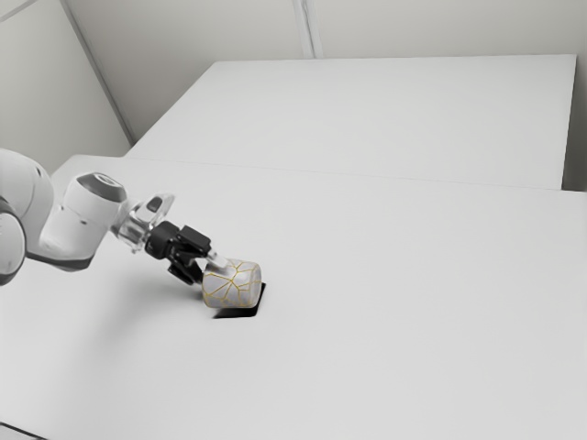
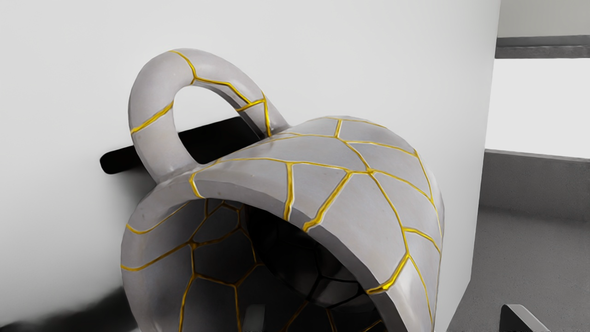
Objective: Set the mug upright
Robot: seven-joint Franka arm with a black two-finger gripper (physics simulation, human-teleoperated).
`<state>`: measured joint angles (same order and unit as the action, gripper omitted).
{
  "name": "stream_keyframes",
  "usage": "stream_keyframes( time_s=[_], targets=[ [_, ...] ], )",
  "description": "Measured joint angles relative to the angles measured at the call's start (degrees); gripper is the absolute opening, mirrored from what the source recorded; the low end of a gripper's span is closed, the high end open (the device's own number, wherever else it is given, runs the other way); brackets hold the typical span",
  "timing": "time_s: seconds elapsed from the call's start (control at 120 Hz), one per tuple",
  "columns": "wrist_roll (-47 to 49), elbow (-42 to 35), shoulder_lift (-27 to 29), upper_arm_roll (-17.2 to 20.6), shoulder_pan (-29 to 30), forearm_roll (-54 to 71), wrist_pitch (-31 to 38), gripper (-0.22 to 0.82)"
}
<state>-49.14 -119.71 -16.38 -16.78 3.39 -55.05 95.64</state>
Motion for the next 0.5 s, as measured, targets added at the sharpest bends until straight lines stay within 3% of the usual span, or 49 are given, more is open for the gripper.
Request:
stream_keyframes(
  time_s=[0.1,0.392,0.5],
  targets=[
    [-1.1,0.1,-0.4,0.0,0.0,-1.1,-2.2,0.45],
    [-3.4,0.3,-0.3,0.2,0.0,-2.9,-4.7,0.05],
    [-4.0,0.5,-0.3,0.5,-0.1,-3.2,-5.0,-0.06]
  ],
)
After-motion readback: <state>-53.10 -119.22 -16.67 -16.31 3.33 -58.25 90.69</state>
